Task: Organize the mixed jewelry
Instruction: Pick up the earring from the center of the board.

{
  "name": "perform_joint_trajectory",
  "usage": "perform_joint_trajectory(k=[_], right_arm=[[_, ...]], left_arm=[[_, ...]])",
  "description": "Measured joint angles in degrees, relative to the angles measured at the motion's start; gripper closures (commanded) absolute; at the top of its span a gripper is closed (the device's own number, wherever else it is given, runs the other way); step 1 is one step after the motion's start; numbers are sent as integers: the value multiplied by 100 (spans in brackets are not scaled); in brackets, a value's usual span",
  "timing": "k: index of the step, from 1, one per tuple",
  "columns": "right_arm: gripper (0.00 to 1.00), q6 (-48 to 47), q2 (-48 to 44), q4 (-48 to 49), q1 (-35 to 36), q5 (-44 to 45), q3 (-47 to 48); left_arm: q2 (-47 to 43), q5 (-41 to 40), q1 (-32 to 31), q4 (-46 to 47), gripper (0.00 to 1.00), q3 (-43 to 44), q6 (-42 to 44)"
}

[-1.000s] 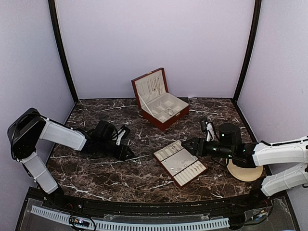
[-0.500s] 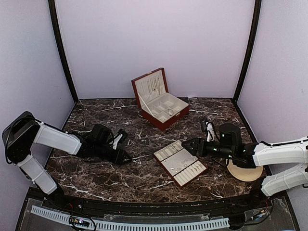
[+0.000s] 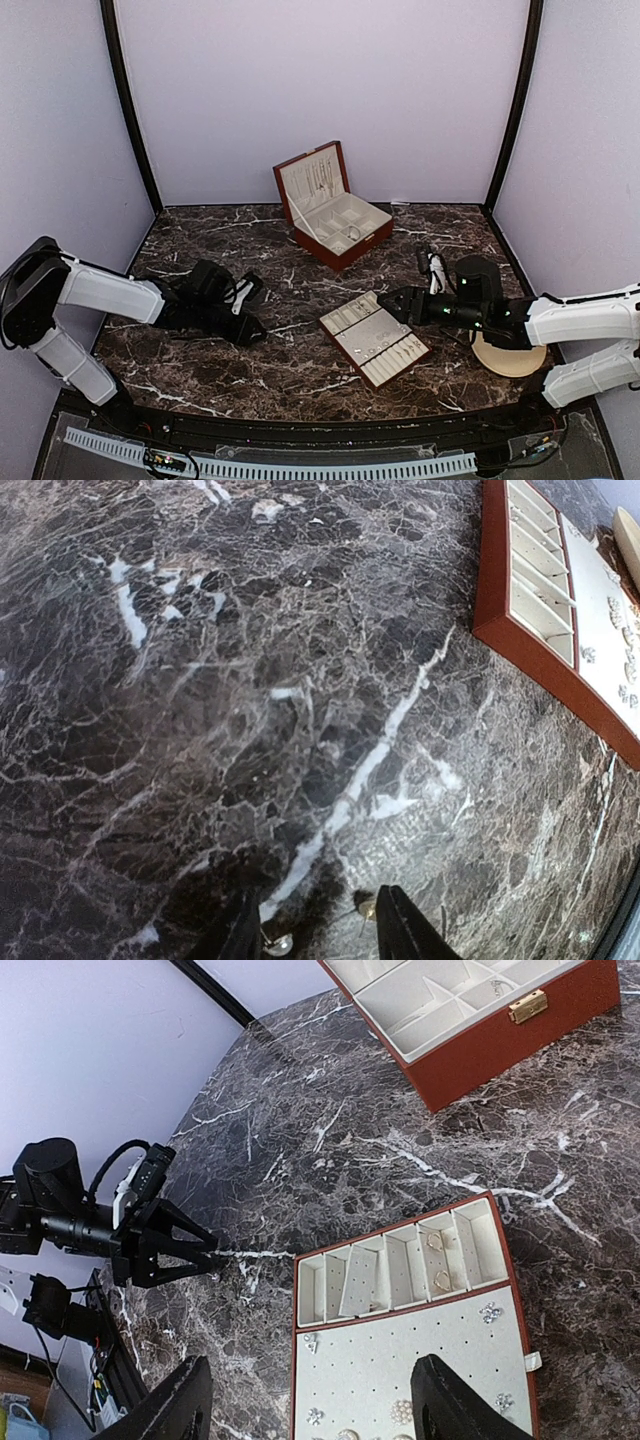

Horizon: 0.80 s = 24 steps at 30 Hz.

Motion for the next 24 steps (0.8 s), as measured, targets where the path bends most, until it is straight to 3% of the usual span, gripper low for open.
perform_joint_trajectory(k=[6, 24], right_arm=[[31, -2, 2, 2, 0, -2, 0], [31, 0, -4, 0, 0, -15, -24]], left_arm=[[-422, -407, -81, -120, 53, -153, 17], [-367, -531, -83, 68, 78, -435, -262]])
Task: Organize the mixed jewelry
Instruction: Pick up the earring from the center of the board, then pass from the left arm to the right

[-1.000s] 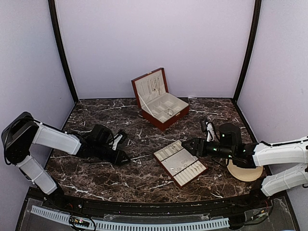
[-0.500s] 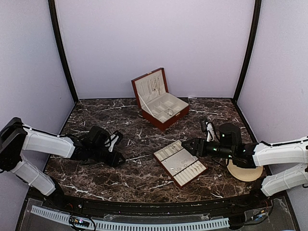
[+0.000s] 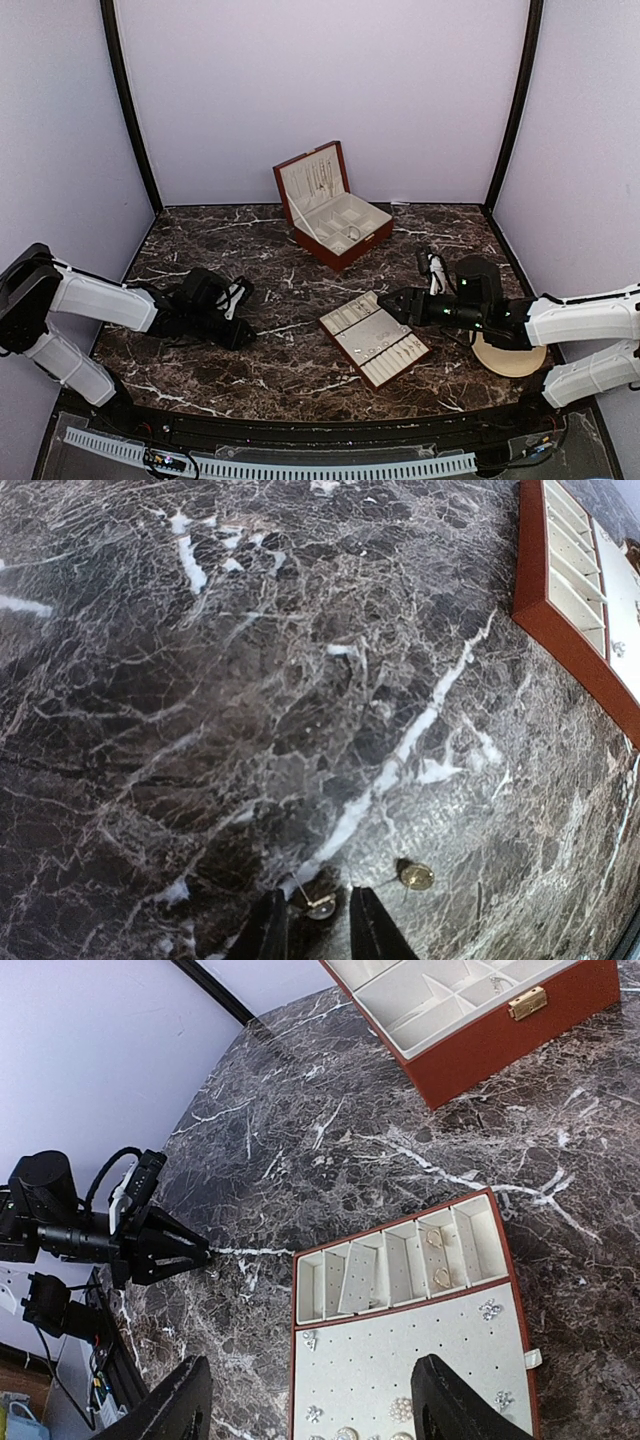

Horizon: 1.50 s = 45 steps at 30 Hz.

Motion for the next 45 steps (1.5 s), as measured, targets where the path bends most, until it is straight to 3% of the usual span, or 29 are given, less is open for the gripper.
perform_joint_trajectory(k=[14, 30, 39, 45], right_arm=[[30, 4, -9, -2, 0, 2, -31], [30, 0, -407, -179, 0, -4, -35], [33, -597, -907, -131, 79, -599, -35], [37, -1403, -1259, -22, 769, -634, -35]], left_arm=[[83, 170, 0, 219, 100, 0, -22], [-245, 413, 0, -4, 100, 42, -328], [-809, 831, -70, -50, 100, 507, -1375], [-708, 1281, -474, -28, 100, 850, -2188]])
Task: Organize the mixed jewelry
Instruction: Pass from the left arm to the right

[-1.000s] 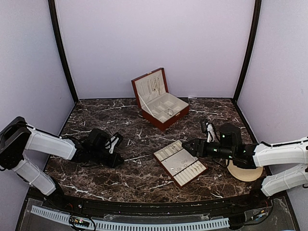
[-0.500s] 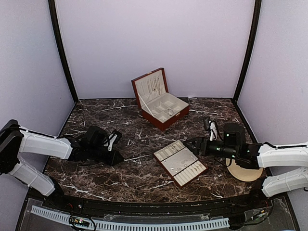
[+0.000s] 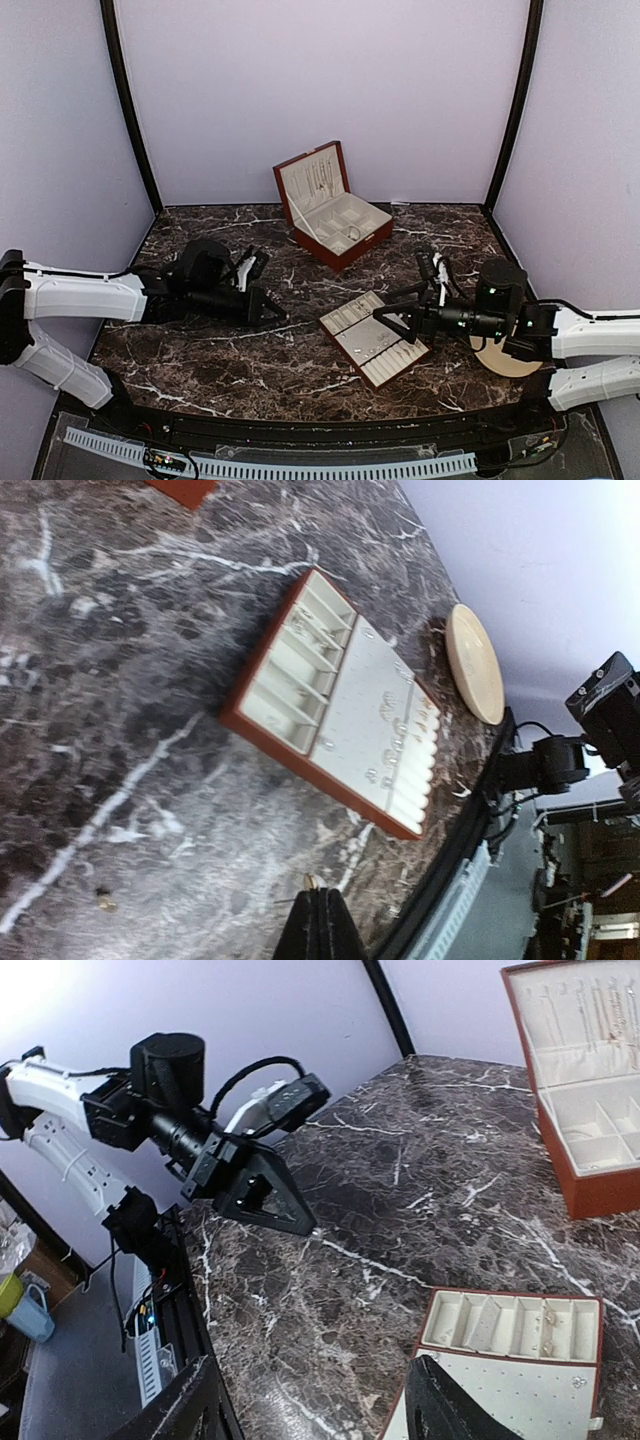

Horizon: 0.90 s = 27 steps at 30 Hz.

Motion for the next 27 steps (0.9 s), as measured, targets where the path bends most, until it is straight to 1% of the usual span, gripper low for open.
perform_joint_trajectory(k=[6, 11, 16, 21, 27], right_arm=[[39, -874, 50, 79, 651, 234, 4], [41, -1364, 358, 205, 1010, 428, 11], [47, -1707, 857, 162, 1390, 780, 203], [48, -1987, 1281, 76, 1683, 1239, 588], [52, -2190, 1749, 52, 1786, 1515, 848]], left_arm=[[483, 570, -525, 157, 100, 474, -577], [586, 940, -756, 332, 100, 610, -839], [638, 1233, -835, 590, 100, 632, -1010], [737, 1425, -861, 656, 100, 678, -1102], [758, 1593, -881, 756, 100, 730, -1163]])
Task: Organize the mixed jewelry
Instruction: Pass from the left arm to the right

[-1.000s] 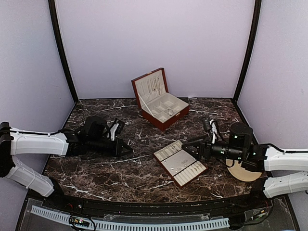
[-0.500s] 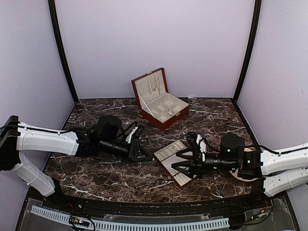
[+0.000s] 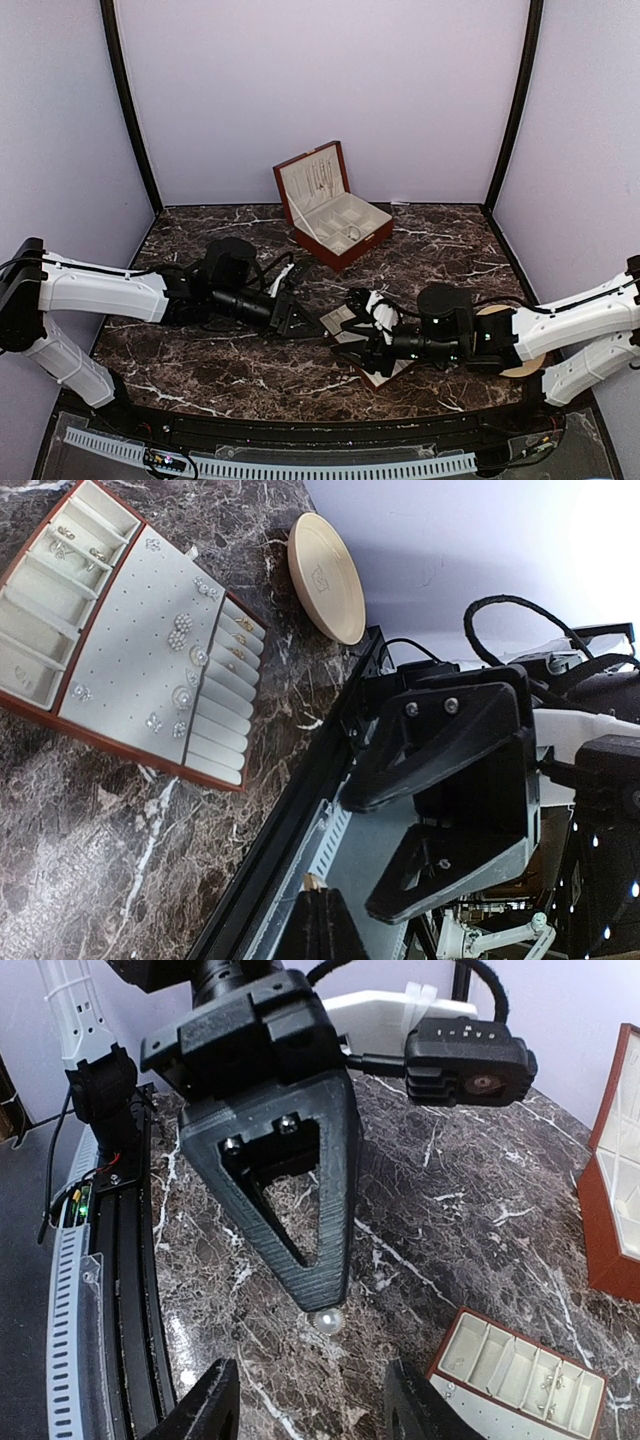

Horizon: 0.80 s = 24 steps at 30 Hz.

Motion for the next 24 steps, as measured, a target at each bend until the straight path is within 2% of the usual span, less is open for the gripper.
perform_joint_trajectory(k=[4, 8, 14, 24], right_arm=[[55, -57, 229, -15, 2, 28, 57], [62, -87, 304, -15, 4, 37, 101], [65, -131, 457, 4, 22, 42, 302], [76, -192, 697, 2, 33, 35, 448]], left_arm=[[0, 61, -13, 17, 100, -2, -11], [0, 114, -33, 17, 100, 0, -17], [0, 166, -35, 17, 100, -2, -20], [0, 192, -59, 17, 100, 0, -20]])
